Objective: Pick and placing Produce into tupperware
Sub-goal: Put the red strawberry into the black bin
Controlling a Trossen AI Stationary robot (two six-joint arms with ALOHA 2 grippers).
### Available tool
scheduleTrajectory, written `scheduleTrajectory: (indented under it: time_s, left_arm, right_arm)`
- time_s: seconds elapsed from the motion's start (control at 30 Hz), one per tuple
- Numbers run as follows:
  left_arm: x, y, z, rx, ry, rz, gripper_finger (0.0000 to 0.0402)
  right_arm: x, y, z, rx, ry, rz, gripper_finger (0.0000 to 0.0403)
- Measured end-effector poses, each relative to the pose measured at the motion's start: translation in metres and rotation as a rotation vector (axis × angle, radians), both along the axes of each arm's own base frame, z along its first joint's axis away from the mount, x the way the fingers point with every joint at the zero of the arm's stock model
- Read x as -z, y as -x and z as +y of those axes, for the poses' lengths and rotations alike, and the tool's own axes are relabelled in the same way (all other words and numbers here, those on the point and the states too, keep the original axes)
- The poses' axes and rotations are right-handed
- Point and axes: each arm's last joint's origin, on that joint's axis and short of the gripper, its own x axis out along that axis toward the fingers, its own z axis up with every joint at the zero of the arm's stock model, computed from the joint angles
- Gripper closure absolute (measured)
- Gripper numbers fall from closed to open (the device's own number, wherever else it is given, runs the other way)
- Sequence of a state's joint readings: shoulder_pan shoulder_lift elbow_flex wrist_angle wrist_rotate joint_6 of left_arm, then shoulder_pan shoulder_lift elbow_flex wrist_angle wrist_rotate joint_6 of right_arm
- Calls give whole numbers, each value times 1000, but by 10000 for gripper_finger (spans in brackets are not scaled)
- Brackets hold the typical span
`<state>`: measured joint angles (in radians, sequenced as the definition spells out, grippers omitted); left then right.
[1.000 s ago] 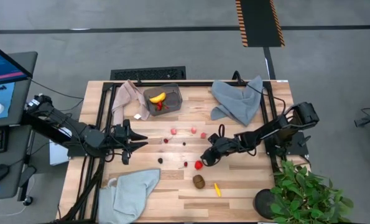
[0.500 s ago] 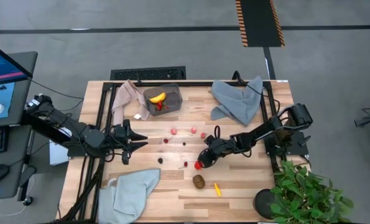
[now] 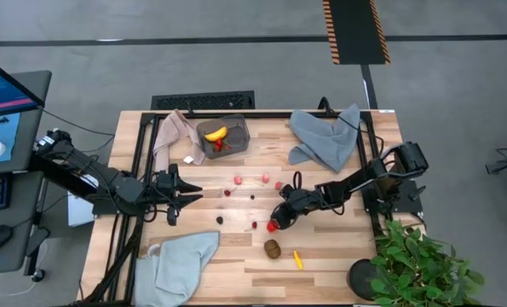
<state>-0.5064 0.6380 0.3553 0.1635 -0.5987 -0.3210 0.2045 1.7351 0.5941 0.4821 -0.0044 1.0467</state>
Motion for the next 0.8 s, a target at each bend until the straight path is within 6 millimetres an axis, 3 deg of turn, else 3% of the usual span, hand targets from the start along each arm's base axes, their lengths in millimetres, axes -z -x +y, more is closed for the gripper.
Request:
scheduleTrajectory:
  time_s: [0.2, 0.4, 0.8]
  left_arm:
    - [0, 0, 0, 0, 0, 0, 303]
    - [0, 0, 0, 0, -2, 3, 303]
    - [6, 1, 3, -71, -46, 56, 303]
  right_arm:
    - [-8, -8, -5, -15, 36, -68, 391]
    - [-23, -25, -15, -23, 91, -141, 380]
    - [-63, -60, -49, -1, 287, -282, 383]
